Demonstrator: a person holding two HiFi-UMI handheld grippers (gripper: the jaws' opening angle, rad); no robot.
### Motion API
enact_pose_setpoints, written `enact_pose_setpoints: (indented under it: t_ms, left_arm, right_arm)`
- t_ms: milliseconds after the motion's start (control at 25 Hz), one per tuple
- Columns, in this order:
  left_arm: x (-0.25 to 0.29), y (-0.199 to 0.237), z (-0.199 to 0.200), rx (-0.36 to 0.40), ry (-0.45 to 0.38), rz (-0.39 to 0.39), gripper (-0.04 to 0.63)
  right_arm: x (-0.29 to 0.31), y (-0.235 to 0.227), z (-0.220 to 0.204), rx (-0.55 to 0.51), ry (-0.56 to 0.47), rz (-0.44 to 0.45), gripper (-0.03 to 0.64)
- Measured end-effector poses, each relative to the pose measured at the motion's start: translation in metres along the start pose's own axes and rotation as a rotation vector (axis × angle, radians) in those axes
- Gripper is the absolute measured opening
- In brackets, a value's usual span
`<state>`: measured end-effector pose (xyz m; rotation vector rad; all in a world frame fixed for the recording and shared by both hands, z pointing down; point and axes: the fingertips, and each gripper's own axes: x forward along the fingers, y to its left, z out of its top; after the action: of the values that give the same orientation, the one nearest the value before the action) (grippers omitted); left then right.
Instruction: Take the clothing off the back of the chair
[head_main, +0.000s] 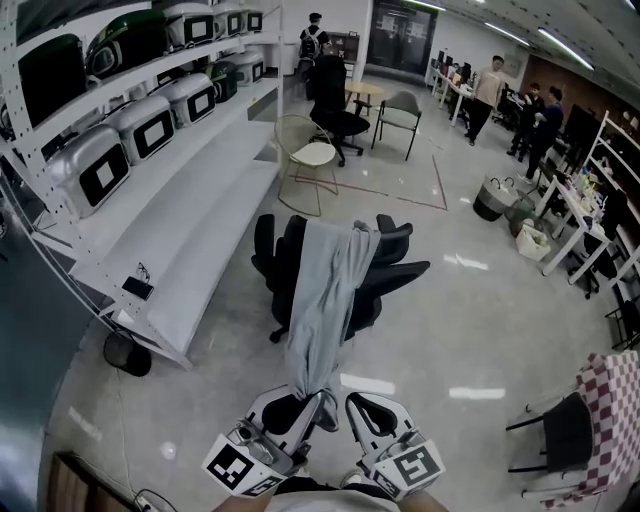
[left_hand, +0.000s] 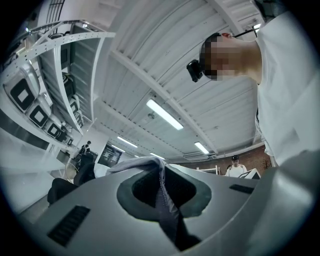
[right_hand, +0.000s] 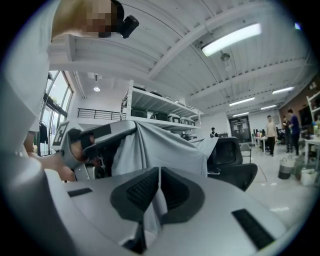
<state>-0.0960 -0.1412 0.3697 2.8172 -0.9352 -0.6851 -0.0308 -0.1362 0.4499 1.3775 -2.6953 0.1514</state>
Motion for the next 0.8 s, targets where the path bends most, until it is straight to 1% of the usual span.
enact_pose_setpoints:
  t_ms: [200, 400, 640, 800]
  left_arm:
    - [-0.003, -0.025, 0.004, 0.050, -0.009, 0.051, 0.026]
    - [-0.003, -0.051, 0.006, 0.097, -0.008, 0.082, 0.026]
    - [0.000, -0.076, 0.001, 0.113, 0.000, 0.091, 0.026]
    - [0.004, -0.090, 0.008, 0.134, -0.016, 0.094, 0.026]
  right_arm:
    - [-0.024, -0.005, -0.001, 0.007, -0.023, 0.037, 0.018]
    - [-0.049, -0.012, 0.000, 0.018, -0.047, 0.056, 0.018]
    - [-0.072, -0.017, -0.001, 0.033, -0.066, 0.072, 0.019]
    - [-0.086, -0.024, 0.003, 0.032, -0.083, 0.071, 0.020]
